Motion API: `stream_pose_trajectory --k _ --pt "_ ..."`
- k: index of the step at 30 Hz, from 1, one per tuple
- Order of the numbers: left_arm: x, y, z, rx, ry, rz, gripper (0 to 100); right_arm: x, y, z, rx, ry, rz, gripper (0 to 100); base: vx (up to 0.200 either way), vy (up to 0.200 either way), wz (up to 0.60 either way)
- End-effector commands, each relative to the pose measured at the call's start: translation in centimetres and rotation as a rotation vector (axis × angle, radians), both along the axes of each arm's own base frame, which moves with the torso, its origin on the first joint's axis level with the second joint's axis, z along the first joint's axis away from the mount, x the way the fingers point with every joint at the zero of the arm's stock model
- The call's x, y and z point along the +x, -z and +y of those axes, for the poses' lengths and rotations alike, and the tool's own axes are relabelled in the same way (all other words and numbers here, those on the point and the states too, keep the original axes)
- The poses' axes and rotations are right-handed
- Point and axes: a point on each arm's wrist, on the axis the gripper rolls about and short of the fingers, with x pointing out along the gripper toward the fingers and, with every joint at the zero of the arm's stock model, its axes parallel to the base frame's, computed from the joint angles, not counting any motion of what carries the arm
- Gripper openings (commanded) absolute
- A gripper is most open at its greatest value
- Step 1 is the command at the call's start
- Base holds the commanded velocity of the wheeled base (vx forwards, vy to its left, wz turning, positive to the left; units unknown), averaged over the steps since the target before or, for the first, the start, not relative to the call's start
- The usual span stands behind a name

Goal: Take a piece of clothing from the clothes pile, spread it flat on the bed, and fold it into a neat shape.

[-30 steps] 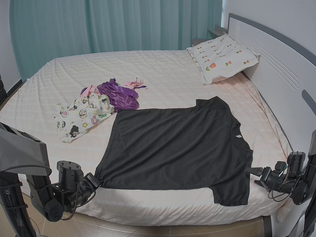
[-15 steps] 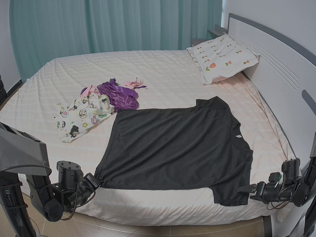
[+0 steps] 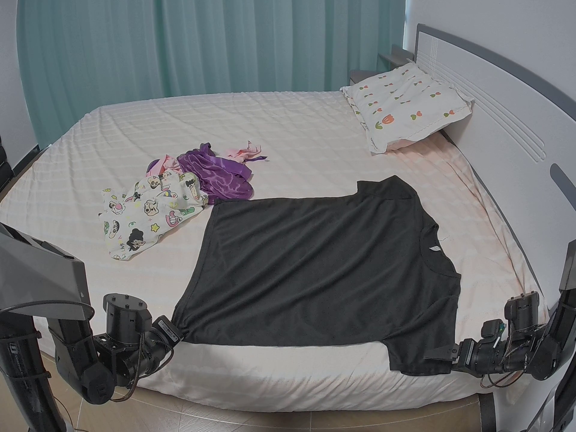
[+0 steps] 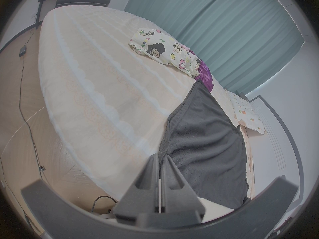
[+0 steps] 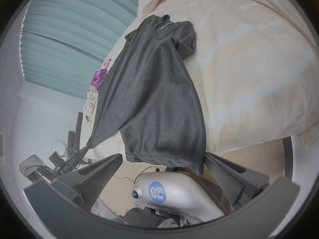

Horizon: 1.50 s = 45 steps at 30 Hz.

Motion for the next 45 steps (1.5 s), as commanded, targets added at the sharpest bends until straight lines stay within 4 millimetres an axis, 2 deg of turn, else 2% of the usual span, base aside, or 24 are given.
stream_pose_trajectory --k 1,6,7,19,22,28,31,37,45 --pt "0.0 0.2 0.0 0.002 0.0 0.005 0 -0.4 0.6 0.1 -0.004 -0.008 0.031 100 0.0 0.0 0.0" --pt "0.0 0.1 0.0 0.0 0.002 0.004 0 -0.2 0.6 0.1 -0.004 -0.008 0.022 100 0.0 0.0 0.0" --pt "0.0 0.1 0.0 0.0 0.002 0.004 0 -0.2 0.6 0.1 -0.004 -0.008 0.022 0 0.0 0.0 0.0" --pt "-0.1 0.2 0.0 0.005 0.001 0.011 0 -0.8 0.2 -0.2 -0.07 0.045 0.042 0 0.0 0.0 0.0" --pt "-0.2 0.1 -0.1 0.007 0.004 0.009 0 -1.7 -0.6 -0.4 -0.088 0.031 0.064 0 0.0 0.0 0.0" --pt "-0.8 0.1 -0.1 0.021 0.017 0.011 0 -5.0 -2.5 -0.5 -0.166 -0.109 0.087 0 0.0 0.0 0.0" --pt "-1.2 -0.1 -0.2 0.02 0.026 -0.007 0 -5.9 -3.0 -0.2 -0.173 -0.148 0.085 0 0.0 0.0 0.0" --pt "-2.6 -0.3 0.3 0.106 0.093 -0.037 0 -6.5 -2.8 0.1 -0.182 -0.191 0.133 0 0.0 0.0 0.0" --pt "-3.1 -0.2 0.4 0.123 0.111 -0.027 0 -7.6 -2.6 0.4 -0.216 -0.285 0.182 0 0.0 0.0 0.0"
